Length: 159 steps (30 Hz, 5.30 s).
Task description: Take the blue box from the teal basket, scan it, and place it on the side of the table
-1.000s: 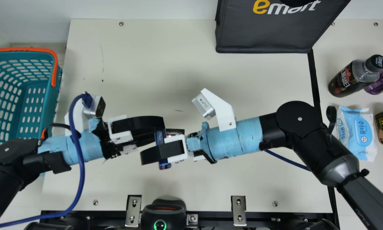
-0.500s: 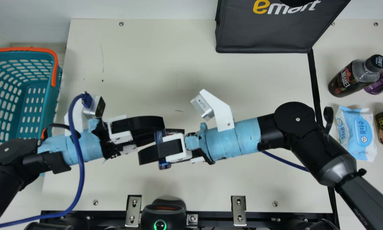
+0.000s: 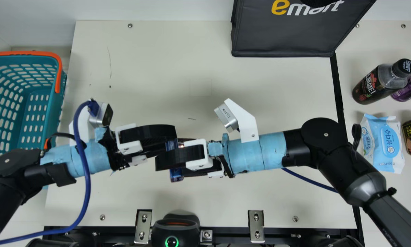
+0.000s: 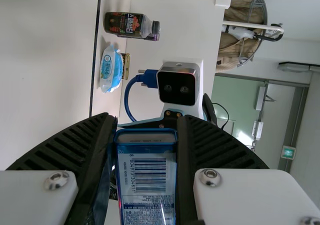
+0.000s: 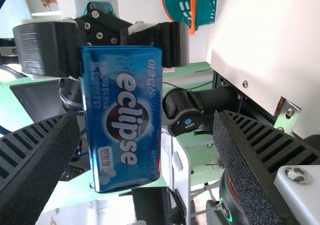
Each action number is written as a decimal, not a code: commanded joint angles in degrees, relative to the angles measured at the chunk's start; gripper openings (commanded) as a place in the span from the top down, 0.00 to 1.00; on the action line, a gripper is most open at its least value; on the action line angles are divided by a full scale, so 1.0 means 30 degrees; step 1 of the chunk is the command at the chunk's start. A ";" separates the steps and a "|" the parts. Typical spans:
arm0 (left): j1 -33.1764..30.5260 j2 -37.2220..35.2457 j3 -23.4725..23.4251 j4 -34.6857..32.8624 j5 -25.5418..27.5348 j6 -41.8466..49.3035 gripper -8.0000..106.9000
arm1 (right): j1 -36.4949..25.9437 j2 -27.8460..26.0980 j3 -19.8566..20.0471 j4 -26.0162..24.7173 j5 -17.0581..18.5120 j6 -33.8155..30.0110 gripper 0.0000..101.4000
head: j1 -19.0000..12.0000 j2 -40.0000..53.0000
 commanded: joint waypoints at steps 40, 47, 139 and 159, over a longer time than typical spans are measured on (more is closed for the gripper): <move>0.0000 0.0000 0.0000 0.0036 -0.0039 0.0000 0.68 | 0.0110 -0.0040 0.0399 0.1251 0.0103 -0.0225 1.00 | -0.0553 0.0001; 0.0000 0.0000 0.0000 0.0036 -0.0039 0.0000 0.48 | 0.0110 -0.0040 0.0399 0.1221 0.0047 -0.0225 1.00 | -0.0553 0.0001; -0.0207 -0.5500 -1.1309 3.2154 0.0434 -1.3182 0.15 | 0.0110 0.0017 0.0399 0.0993 -0.0400 -0.0225 1.00 | -0.0553 0.0001; -0.0553 -0.5500 -1.1268 3.3805 0.0505 -1.3522 0.15 | 0.1304 -0.0253 -0.2444 -0.5401 -0.2900 0.2827 1.00 | -0.0553 0.0001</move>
